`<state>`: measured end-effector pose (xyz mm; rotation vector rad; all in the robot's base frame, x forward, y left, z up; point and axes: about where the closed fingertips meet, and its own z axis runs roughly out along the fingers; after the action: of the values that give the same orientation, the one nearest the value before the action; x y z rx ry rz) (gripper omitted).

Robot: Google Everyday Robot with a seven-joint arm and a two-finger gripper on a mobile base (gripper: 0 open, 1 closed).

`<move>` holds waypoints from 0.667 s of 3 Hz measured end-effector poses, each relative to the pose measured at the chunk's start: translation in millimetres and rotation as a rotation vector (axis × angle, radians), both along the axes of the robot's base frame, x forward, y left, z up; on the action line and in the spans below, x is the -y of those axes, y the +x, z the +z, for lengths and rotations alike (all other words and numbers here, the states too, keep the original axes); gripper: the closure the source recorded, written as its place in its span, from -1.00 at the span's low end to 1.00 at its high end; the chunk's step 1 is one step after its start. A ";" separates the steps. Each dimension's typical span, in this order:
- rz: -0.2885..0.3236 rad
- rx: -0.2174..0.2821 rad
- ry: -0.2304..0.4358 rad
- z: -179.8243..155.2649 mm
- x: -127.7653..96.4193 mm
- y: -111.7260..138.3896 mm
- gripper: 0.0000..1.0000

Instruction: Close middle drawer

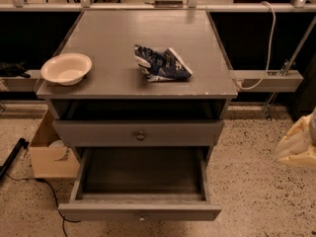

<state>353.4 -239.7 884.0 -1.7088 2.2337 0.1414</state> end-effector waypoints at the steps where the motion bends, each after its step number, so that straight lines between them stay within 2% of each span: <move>1: 0.068 -0.051 -0.034 -30.4 -23.2 -17.1 1.00; 2: 0.120 -0.089 -0.057 -51.1 -40.0 -24.6 1.00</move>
Offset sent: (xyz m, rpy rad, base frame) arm -0.0341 0.0587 -0.0752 -0.0855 0.1349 0.1790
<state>328.8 -199.7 832.9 -1.9024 2.2176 0.1868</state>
